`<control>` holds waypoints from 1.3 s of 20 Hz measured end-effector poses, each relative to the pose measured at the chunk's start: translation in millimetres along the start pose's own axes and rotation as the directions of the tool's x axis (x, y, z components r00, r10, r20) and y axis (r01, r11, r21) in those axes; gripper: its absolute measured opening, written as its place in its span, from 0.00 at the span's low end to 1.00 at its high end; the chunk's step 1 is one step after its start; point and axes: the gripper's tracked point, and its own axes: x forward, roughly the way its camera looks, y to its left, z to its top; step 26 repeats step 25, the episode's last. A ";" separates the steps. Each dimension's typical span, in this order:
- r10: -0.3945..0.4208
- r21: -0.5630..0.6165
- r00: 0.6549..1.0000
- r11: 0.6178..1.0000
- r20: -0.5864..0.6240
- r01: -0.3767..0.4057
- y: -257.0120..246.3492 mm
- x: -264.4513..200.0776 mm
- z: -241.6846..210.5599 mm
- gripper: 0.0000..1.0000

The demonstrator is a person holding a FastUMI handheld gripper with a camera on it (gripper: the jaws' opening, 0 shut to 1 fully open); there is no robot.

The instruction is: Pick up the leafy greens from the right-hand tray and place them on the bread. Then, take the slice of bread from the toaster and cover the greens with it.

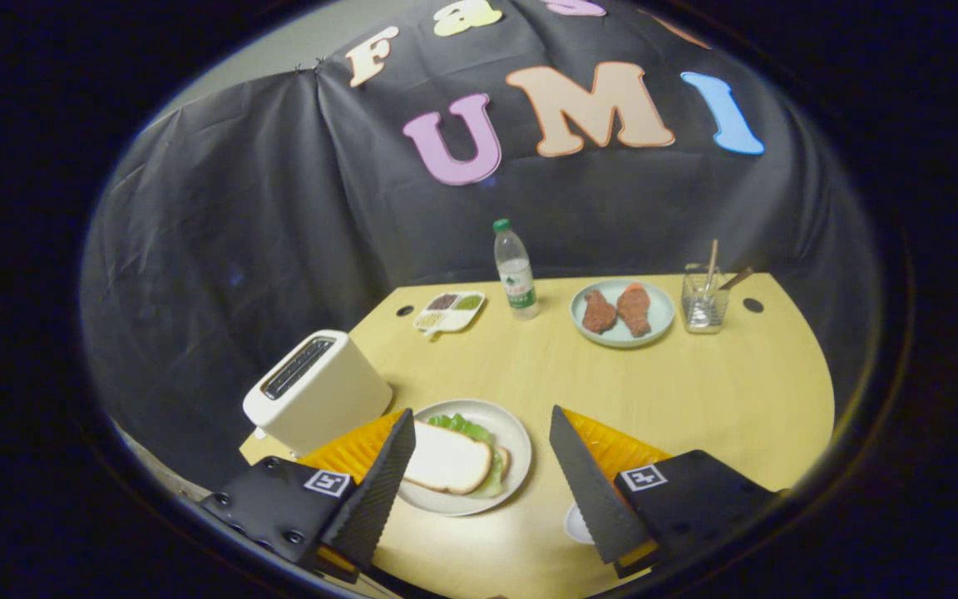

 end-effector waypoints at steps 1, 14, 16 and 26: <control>-0.023 -0.010 0.999 1.000 0.039 0.023 -7.1 -7.5 12.0 1.00; -0.312 -0.101 0.817 0.908 0.486 0.407 -70.6 -107.4 130.2 1.00; -0.348 -0.073 0.787 0.893 0.510 0.443 -81.0 -115.5 138.5 1.00; -0.403 -0.025 0.733 0.868 0.548 0.496 -115.1 -135.0 163.5 1.00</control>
